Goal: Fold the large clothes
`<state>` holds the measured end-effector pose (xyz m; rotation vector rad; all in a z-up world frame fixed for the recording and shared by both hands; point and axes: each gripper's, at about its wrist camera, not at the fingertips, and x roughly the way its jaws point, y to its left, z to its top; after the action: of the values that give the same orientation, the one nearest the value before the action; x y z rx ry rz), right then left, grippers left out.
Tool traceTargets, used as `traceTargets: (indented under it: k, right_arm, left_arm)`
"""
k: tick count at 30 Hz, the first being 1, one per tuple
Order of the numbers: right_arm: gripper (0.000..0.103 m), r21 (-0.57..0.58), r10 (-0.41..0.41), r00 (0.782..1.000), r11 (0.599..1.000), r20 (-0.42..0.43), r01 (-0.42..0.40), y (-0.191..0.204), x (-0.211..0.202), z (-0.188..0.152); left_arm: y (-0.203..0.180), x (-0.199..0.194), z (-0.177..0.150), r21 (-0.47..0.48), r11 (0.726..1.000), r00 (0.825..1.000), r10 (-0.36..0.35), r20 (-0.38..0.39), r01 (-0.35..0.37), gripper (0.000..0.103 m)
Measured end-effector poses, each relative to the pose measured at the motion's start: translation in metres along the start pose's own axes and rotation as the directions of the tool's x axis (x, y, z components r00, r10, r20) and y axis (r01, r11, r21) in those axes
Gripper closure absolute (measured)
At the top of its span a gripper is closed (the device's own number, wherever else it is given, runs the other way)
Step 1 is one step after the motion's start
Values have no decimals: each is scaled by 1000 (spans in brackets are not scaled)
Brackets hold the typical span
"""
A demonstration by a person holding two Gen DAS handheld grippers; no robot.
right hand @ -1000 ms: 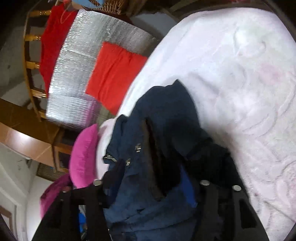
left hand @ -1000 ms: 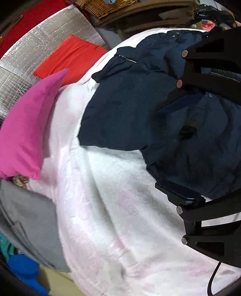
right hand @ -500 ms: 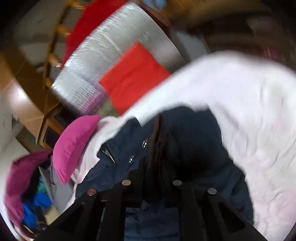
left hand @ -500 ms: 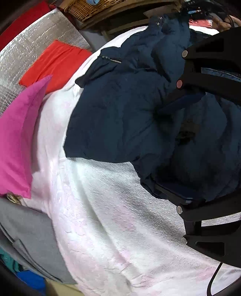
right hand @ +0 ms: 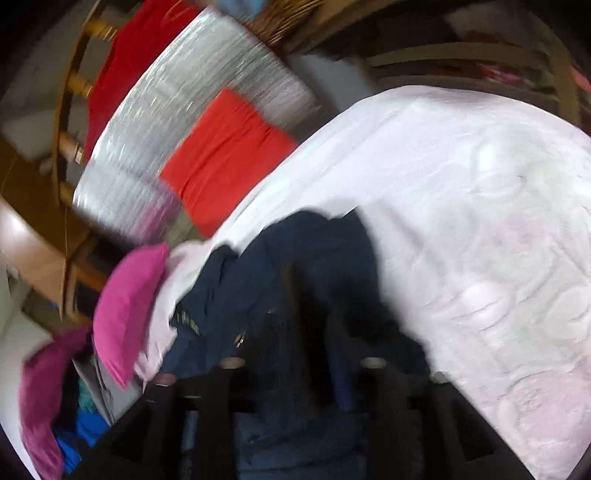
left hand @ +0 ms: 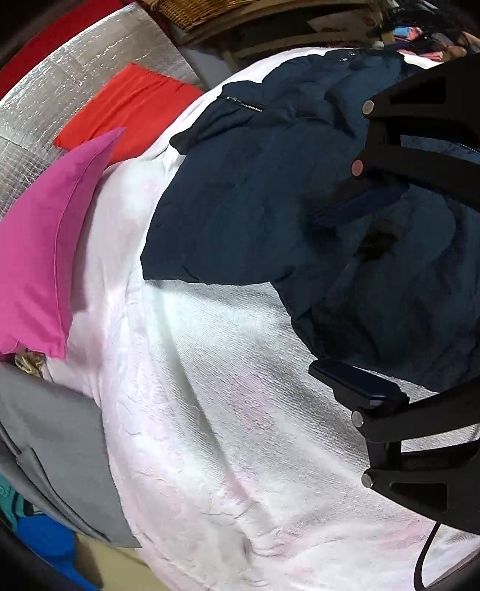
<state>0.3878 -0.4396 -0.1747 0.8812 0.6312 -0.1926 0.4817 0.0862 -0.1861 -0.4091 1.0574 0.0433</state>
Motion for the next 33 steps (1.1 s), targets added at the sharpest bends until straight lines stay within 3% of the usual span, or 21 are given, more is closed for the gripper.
traceTargets:
  k: [1, 2, 6, 10, 11, 15, 18, 22, 26, 27, 29, 33]
  right_arm:
    - [28, 39, 8, 1000, 999, 13, -8, -10, -4, 5]
    - [25, 69, 17, 1000, 997, 24, -18, -19, -7, 9]
    - [25, 105, 42, 998, 994, -39, -38, -36, 5, 18]
    - [25, 58, 9, 993, 998, -118, -3, -33, 30, 9]
    - [28, 27, -2, 992, 1000, -127, 5, -26, 34, 5]
    - [62, -168, -46, 995, 985, -88, 31, 8, 29, -4]
    - [65, -217, -32, 999, 976, -32, 25, 22, 16, -5]
    - [66, -252, -166, 984, 957, -62, 145, 14, 36, -14]
    - [59, -194, -145, 985, 973, -93, 125, 10, 30, -9]
    - [46, -162, -134, 986, 980, -101, 116, 9, 26, -6]
    - [35, -104, -102, 989, 990, -104, 91, 7, 18, -3]
    - [35, -94, -76, 995, 993, -63, 70, 12, -8, -3]
  left_arm:
    - [0, -1, -1, 3, 1000, 1000, 1, 2, -1, 29]
    - [-2, -1, -2, 13, 1000, 1000, 3, 5, -3, 29]
    - [-13, 5, -6, 63, 998, 1000, -1, -11, 1, 29]
    - [-23, 11, -11, 118, 993, 999, 30, -14, -28, 29]
    - [-24, 11, -10, 121, 992, 999, 30, -14, -28, 29]
    - [-25, 7, -8, 111, 994, 1000, 10, -4, -10, 30]
    - [-33, -6, -8, 131, 991, 999, -7, 41, 2, 30]
    - [-29, 8, -9, 128, 991, 999, 48, -3, -48, 29]
    - [-22, 7, -9, 94, 995, 999, 25, -31, -22, 29]
    - [-24, 2, -9, 103, 994, 999, 26, -19, -24, 29]
    - [-29, -7, -12, 122, 992, 1000, 11, -10, -10, 29]
    - [-41, -28, -22, 170, 985, 999, -47, 20, 43, 29]
